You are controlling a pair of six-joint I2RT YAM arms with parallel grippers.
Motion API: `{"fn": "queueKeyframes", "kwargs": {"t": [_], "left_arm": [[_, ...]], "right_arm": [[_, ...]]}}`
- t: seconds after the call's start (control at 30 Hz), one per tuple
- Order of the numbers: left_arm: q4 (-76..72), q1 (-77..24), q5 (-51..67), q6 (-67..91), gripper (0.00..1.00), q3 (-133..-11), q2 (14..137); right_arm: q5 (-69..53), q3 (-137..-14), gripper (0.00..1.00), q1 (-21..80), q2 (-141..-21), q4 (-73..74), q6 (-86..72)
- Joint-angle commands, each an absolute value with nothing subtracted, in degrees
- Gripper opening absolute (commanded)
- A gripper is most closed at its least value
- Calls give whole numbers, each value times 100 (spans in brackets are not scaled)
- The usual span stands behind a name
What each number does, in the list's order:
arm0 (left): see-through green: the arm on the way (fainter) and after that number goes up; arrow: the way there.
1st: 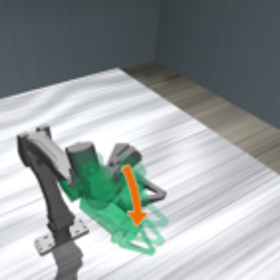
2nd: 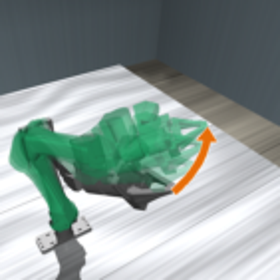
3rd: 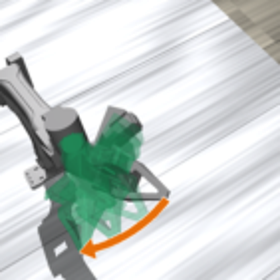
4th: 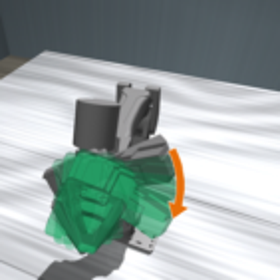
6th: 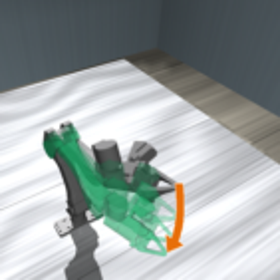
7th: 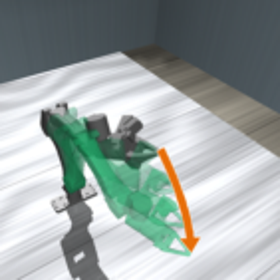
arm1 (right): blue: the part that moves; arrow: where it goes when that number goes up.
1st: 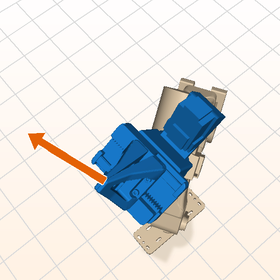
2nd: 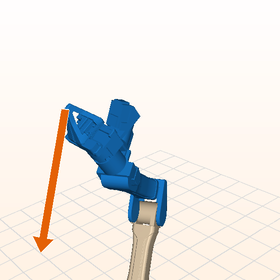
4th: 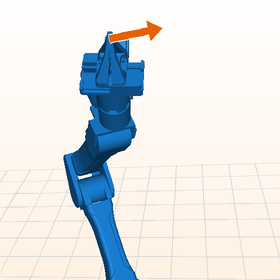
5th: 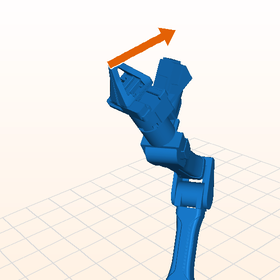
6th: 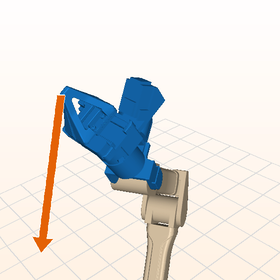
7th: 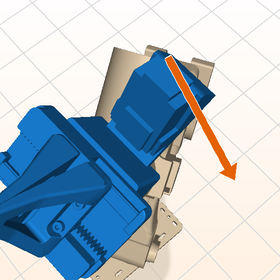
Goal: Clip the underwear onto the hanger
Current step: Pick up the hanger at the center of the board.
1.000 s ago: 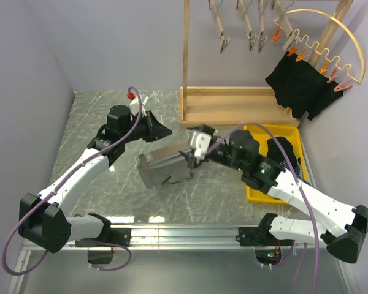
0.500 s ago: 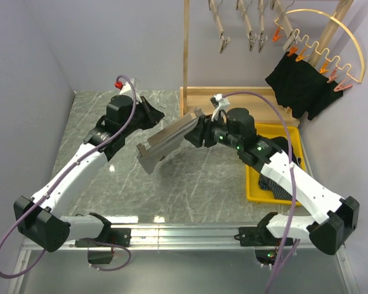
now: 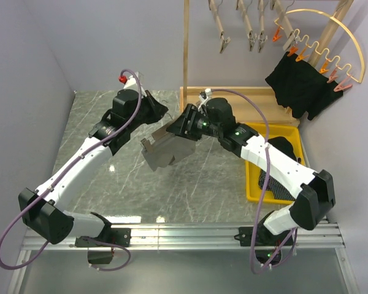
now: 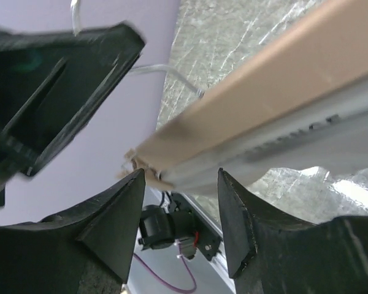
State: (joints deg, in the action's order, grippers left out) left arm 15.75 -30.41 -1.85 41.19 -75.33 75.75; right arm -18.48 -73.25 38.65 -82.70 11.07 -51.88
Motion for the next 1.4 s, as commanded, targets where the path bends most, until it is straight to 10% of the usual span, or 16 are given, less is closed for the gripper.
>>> {"fn": "queueKeyframes", "kwargs": {"t": [0.0,0.6,1.07,1.23,1.37], "left_arm": [[1283,-3111,-176,4122,0,-7770,7550],[1169,-3410,-158,3894,0,-7673,7436],[862,-3401,123,3648,0,-7357,7181],[818,-3401,211,3639,0,-7277,7146],[747,-3401,325,3604,0,-7295,7137]], "right_arm": [[-1696,-7778,57,3885,-8428,1020,-5458],[-1581,-8130,72,3595,-9079,1169,-5362],[-1906,-7918,61,2489,-7936,1599,-3112],[-2469,-8786,73,2092,-8498,2185,-2997],[-2444,-8535,56,2039,-8456,2022,-3348]]}}
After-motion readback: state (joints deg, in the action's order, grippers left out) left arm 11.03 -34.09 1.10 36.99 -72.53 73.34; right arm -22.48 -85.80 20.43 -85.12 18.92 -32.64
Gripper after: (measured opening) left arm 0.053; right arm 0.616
